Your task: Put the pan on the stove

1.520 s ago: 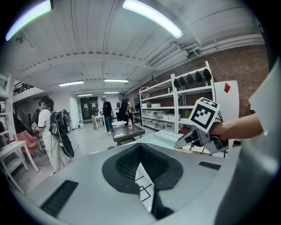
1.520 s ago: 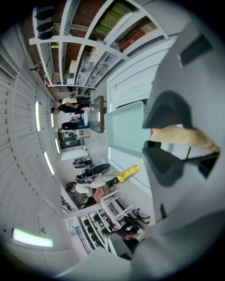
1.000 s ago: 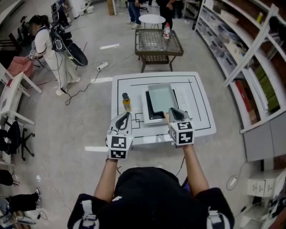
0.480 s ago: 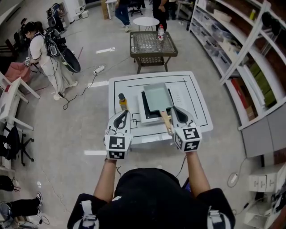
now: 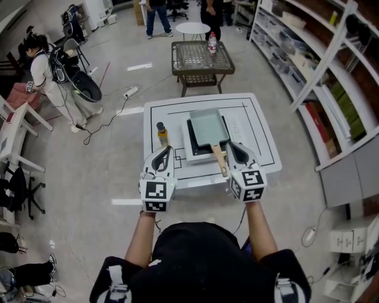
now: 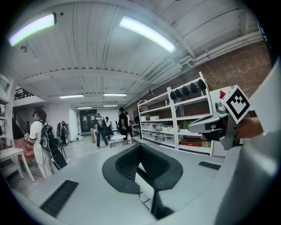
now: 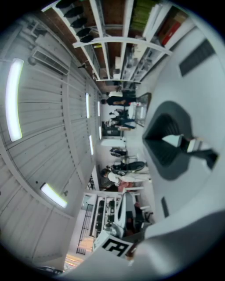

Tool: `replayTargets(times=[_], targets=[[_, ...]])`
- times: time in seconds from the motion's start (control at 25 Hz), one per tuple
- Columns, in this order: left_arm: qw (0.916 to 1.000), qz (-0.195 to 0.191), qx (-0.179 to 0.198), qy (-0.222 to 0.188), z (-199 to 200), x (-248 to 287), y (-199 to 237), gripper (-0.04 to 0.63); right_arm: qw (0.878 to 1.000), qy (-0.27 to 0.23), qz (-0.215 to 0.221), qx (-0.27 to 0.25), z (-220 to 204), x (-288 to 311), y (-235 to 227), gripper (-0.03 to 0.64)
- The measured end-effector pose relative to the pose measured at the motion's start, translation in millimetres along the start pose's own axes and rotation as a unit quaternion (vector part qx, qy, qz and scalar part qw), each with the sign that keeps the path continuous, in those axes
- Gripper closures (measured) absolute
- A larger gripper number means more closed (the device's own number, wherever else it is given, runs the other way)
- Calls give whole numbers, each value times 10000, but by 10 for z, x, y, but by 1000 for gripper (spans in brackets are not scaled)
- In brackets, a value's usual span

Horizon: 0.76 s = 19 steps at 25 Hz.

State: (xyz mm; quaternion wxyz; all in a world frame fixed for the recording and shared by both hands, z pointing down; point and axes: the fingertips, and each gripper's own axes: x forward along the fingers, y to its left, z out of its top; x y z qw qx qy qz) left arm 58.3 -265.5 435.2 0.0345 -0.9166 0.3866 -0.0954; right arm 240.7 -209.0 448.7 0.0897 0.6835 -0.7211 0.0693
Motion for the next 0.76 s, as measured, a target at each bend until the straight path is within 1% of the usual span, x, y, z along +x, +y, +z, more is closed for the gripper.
replayTargets(times=[0.52,0.76], targets=[[10000,-28,21,25,-33,-10,-9,570,10000,90,-1,11,-69,23,51,583],[9999,-79,-67,83,-82,18,-11,571,10000,51,-1,-6,-41,22,57,583]])
